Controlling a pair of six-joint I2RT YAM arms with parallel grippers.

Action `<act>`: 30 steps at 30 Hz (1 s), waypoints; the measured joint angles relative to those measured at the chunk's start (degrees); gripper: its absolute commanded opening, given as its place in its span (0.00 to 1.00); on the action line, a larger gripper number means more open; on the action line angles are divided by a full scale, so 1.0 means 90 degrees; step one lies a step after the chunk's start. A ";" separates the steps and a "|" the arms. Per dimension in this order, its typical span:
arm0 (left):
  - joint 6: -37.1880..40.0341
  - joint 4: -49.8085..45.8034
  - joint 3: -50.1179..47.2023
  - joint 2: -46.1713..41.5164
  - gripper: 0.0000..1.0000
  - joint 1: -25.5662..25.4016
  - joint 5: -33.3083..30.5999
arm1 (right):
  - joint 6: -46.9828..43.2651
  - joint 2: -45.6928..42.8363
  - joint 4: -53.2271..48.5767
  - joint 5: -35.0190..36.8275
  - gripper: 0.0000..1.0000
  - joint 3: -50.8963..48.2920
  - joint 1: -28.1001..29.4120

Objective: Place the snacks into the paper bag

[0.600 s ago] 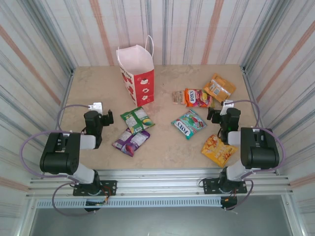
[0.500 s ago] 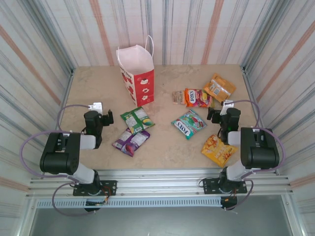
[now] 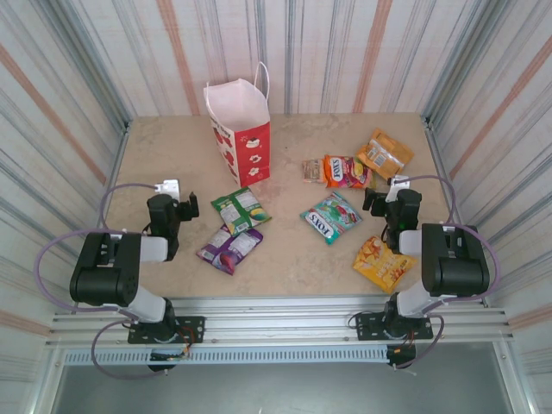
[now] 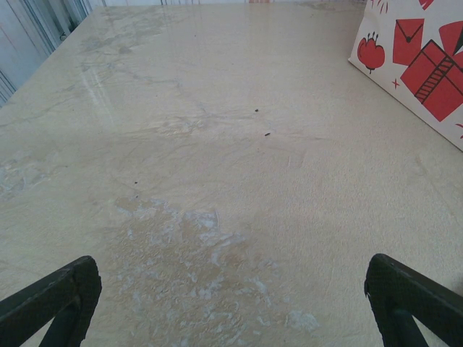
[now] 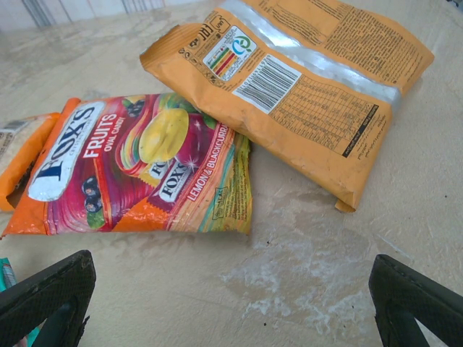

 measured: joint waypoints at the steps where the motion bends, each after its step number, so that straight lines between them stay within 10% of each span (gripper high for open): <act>1: 0.0000 0.0000 0.0000 0.0000 0.99 0.0000 0.0000 | 0.0000 0.0000 0.0000 0.0000 0.99 0.0000 0.0000; 15: 0.0024 -0.0223 0.0039 -0.0109 0.97 0.0000 0.0005 | 0.0005 -0.0121 -0.0250 0.0000 0.99 0.0029 -0.0007; 30: -0.0342 -0.6261 0.4177 -0.2358 0.75 -0.0848 0.0627 | 0.0593 -0.2759 -0.5904 -0.1426 0.99 0.3245 -0.0126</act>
